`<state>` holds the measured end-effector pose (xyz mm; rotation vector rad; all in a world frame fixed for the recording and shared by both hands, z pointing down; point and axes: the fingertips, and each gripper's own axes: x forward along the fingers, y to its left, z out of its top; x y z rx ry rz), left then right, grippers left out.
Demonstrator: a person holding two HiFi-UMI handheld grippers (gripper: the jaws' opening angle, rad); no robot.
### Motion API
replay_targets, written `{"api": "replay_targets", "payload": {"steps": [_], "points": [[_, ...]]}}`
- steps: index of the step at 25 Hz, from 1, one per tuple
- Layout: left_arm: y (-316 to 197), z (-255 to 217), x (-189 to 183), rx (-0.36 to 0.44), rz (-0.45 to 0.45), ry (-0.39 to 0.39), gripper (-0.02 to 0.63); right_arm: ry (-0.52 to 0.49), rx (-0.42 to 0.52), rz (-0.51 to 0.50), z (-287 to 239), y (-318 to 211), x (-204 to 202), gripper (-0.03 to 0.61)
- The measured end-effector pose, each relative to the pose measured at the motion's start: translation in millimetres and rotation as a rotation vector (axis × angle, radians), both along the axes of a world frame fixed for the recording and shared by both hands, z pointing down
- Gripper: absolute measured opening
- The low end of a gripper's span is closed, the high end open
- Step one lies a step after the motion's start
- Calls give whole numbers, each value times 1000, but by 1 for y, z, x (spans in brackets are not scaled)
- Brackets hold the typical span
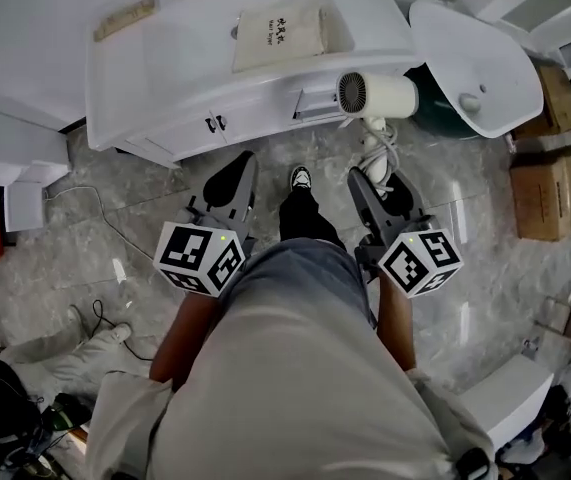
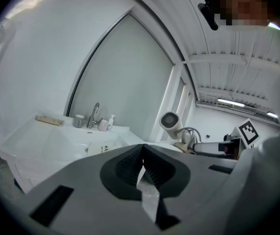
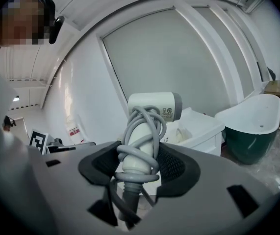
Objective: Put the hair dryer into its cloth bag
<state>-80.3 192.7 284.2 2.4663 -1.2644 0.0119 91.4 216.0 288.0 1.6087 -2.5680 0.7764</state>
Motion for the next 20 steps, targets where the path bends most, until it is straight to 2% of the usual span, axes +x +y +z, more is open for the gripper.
{"api": "replay_targets", "payload": {"steps": [10,20], "points": [[-125,-16,68,-14,-112,-25,8,-4,-22,-127,-6,-150,71,230],[-186,-3,91,-57,-205,-51,8,-27,-46,-186,11,-231,106,230]]}}
